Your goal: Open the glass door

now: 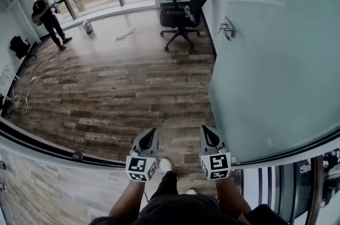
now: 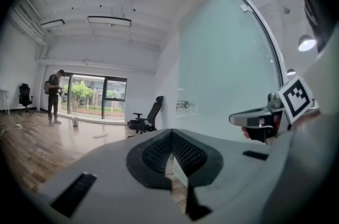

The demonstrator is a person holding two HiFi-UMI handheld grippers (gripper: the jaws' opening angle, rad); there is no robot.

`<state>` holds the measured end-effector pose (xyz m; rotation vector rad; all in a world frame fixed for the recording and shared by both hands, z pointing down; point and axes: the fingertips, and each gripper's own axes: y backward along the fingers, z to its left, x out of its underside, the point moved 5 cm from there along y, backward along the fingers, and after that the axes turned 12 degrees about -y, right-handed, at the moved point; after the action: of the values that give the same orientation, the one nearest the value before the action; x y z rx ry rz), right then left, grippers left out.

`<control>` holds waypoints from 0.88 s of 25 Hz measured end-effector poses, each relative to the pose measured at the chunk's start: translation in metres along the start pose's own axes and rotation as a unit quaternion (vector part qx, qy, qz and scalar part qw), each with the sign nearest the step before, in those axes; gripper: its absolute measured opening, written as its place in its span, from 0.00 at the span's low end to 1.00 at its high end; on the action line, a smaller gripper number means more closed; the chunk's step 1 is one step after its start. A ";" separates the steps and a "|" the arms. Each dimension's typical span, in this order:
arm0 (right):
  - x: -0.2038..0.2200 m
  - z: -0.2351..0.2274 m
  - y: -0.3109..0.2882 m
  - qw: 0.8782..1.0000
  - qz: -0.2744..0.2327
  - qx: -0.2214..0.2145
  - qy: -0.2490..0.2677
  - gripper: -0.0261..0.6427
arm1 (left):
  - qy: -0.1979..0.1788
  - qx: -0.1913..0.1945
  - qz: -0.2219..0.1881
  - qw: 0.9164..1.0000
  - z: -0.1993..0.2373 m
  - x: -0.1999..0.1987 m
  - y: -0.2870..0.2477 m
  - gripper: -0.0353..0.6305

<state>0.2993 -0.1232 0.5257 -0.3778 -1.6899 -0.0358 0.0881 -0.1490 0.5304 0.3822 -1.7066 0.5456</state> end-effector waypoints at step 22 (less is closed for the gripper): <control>0.054 0.049 0.196 1.000 -0.013 0.017 0.000 0.06 | 0.016 0.004 0.030 0.999 -0.133 0.015 0.181 0.06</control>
<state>0.2995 0.0858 0.5328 -0.3301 -1.6928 -0.0252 0.0983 0.0753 0.5376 0.3266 -1.6900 0.6004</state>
